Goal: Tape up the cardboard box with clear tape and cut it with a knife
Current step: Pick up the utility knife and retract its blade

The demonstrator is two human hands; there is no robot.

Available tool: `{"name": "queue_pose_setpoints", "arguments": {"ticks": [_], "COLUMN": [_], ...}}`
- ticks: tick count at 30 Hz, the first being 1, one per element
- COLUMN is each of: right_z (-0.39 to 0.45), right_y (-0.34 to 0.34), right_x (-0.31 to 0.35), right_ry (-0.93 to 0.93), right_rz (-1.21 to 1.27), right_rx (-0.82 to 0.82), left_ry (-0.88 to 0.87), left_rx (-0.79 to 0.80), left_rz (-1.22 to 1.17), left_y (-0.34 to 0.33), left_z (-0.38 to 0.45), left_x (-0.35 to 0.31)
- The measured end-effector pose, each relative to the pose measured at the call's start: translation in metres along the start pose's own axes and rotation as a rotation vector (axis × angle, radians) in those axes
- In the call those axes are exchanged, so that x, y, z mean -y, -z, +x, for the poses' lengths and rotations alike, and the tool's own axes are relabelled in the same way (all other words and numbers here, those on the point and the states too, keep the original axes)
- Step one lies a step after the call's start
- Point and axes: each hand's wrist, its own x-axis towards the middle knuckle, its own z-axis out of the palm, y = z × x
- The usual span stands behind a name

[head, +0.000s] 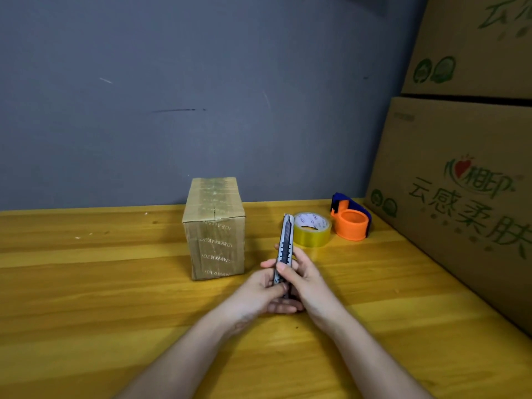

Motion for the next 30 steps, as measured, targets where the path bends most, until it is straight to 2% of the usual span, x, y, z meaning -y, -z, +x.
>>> {"name": "queue_pose_setpoints", "arguments": {"ticks": [5,10,22,24,27,30], "right_z": [0.004,0.007,0.003,0.003,0.004,0.008], "right_y": [0.001,0.0,0.005,0.004,0.001,0.001], "right_x": [0.002,-0.002,0.003,0.004,0.003,-0.001], "right_ry": [-0.067,-0.044,-0.065,-0.072,-0.06,0.041], "right_rz": [0.062,0.006,0.126,0.165,0.173,-0.019], "right_rx": [0.06,0.022,0.126,0.104,-0.022,-0.169], "left_ry": [0.047,0.067,0.051,0.039,0.003,-0.076], "left_rx": [0.048,0.069,0.121,0.11,0.026,-0.114], "left_rz": [-0.039,-0.082,-0.114,-0.123,-0.084,0.137], "left_y": [0.004,0.007,0.014,0.014,0.008,0.003], "left_z": [0.001,0.002,0.002,0.0,0.001,0.007], "left_x": [-0.001,-0.002,0.001,0.001,0.003,0.011]}}
